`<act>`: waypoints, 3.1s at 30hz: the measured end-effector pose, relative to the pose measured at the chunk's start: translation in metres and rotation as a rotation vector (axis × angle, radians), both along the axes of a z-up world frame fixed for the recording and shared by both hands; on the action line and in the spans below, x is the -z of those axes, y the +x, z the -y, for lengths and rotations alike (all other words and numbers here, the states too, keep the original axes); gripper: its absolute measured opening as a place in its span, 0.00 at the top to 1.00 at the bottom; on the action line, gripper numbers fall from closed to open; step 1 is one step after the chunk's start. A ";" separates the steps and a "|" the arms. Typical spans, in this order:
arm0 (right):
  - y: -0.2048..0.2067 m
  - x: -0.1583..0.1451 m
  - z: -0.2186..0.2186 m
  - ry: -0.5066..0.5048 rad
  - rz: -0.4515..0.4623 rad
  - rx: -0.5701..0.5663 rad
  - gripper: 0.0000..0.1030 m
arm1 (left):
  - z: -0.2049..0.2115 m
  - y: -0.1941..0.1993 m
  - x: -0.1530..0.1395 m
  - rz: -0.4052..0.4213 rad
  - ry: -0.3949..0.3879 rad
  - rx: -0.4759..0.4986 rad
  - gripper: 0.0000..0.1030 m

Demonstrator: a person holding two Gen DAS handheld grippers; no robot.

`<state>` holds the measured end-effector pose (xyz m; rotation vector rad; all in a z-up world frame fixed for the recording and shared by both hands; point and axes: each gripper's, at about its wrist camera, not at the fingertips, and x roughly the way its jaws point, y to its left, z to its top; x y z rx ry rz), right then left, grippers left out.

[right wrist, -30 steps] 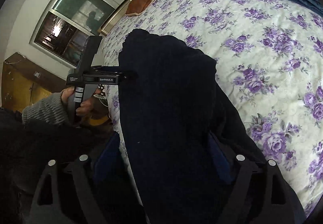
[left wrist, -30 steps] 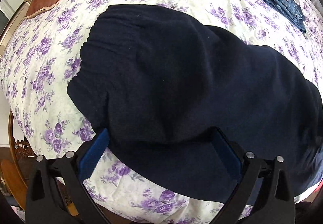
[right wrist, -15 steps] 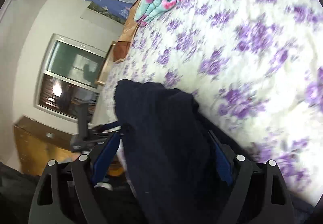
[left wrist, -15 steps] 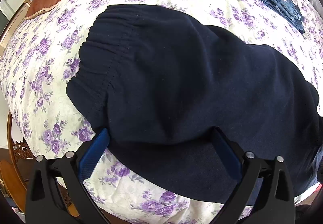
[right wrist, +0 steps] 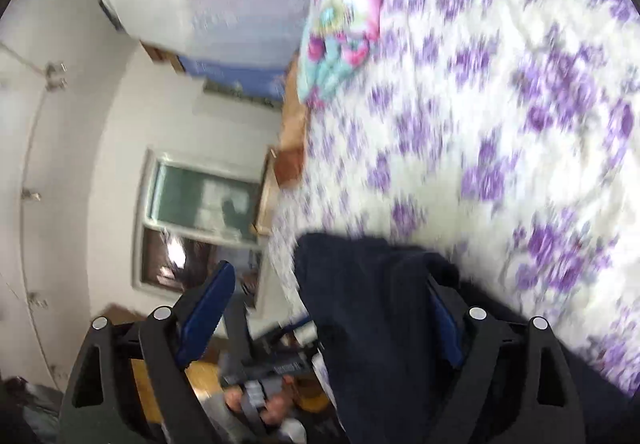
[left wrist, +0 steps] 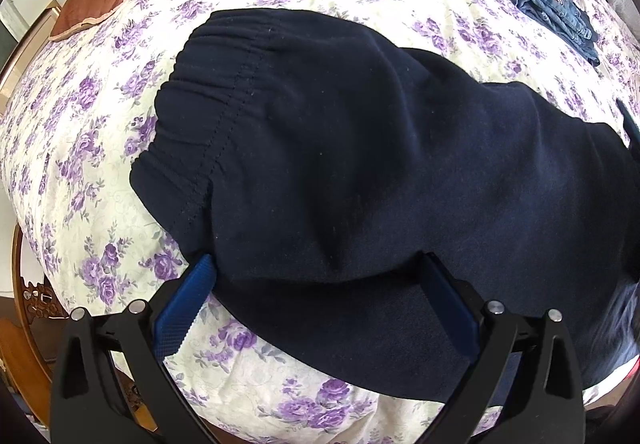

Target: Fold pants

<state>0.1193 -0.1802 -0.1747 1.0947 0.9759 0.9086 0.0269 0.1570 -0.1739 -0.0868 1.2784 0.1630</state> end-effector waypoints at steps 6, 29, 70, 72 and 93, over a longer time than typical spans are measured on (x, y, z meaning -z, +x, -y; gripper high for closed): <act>0.009 0.006 0.033 -0.040 -0.119 -0.044 0.23 | 0.000 -0.001 0.001 0.008 -0.008 0.002 0.04; 0.012 0.035 -0.026 -0.015 -0.207 -0.063 0.36 | 0.008 -0.004 0.005 0.027 0.005 0.016 0.04; -0.028 0.034 -0.060 -0.778 -0.041 -0.010 0.99 | -0.052 0.065 0.009 0.098 -0.012 0.035 0.04; -0.035 0.034 -0.050 -0.717 -0.067 0.032 0.99 | -0.065 0.065 0.005 0.089 -0.093 -0.018 0.04; -0.381 0.025 0.265 -0.262 -0.326 1.159 0.39 | 0.051 0.024 0.008 0.049 0.085 0.445 0.04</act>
